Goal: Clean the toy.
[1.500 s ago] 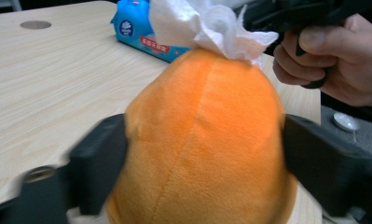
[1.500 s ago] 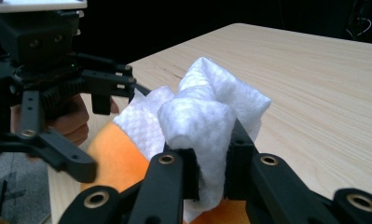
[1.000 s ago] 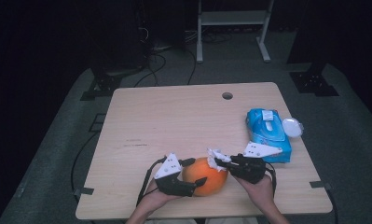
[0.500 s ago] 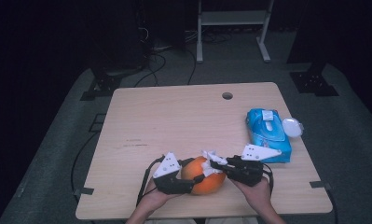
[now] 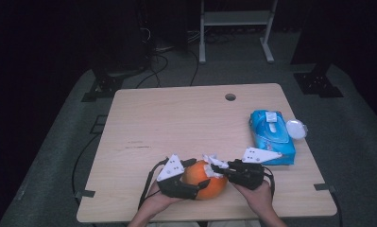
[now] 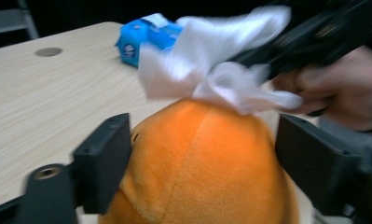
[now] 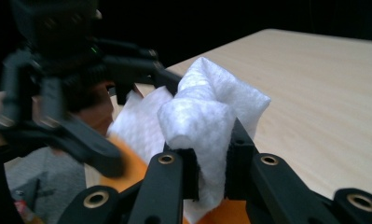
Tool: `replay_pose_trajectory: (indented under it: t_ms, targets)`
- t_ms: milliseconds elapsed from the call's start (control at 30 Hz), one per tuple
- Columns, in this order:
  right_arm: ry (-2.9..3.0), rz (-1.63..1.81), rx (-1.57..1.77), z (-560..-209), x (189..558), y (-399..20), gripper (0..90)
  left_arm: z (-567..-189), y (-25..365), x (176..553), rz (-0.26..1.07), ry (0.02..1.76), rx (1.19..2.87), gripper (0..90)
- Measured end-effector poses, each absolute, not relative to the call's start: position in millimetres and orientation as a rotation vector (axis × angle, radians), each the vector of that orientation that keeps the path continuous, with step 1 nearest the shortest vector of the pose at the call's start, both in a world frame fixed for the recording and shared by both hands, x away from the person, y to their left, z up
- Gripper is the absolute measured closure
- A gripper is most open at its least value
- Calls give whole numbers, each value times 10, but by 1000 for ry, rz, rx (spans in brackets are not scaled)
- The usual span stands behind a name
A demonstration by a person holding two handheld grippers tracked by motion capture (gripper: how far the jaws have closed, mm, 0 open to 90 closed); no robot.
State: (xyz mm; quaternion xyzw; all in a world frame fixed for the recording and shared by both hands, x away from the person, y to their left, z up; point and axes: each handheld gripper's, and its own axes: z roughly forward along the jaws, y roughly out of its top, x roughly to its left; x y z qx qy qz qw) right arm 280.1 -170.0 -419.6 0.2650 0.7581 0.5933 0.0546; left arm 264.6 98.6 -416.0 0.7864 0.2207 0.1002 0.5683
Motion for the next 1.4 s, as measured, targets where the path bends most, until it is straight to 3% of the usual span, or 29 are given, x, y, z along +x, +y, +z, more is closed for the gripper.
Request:
replay_pose_trajectory:
  t_ms: [167, 300, 367, 433, 533, 700, 733, 833, 933, 1100, 1267, 1333, 1400]
  targets:
    - [2269, 1764, 858, -4231, 2872, -1808, 788, -4216, 1031, 2693, 216, 548, 1869, 117]
    - [2250, 1781, 864, -4174, 2832, -1810, 788, -4242, 961, 2653, 291, 549, 1866, 304]
    - [2237, 1833, 826, -4108, 2789, -1794, 788, -4217, 927, 2637, 316, 565, 1861, 338]
    - [2245, 1827, 772, -4057, 2748, -1745, 788, -4199, 906, 2622, 296, 536, 1867, 326]
    - [2260, 1804, 778, -4106, 2771, -1750, 788, -4205, 960, 2645, 208, 502, 1856, 233]
    - [2230, 1781, 845, -4166, 2856, -1849, 787, -4316, 944, 2708, 238, 540, 1900, 133]
    - [2230, 1785, 848, -4157, 2849, -1851, 787, -4355, 927, 2711, 219, 548, 1897, 150]
    - [2227, 1806, 805, -4094, 2776, -1802, 787, -4323, 916, 2671, 260, 514, 1895, 310]
    - [2211, 1856, 755, -4025, 2732, -1781, 787, -4232, 957, 2648, 246, 497, 1886, 363]
    - [2237, 1830, 825, -4155, 2824, -1836, 786, -4193, 1009, 2648, 235, 496, 1865, 353]
    - [2244, 1819, 818, -4130, 2806, -1791, 785, -4270, 952, 2685, 252, 531, 1876, 152]
    - [2246, 1822, 791, -4114, 2766, -1756, 785, -4318, 923, 2678, 256, 544, 1871, 161]
    - [2243, 1835, 760, -4086, 2741, -1733, 785, -4332, 878, 2647, 288, 556, 1862, 241]
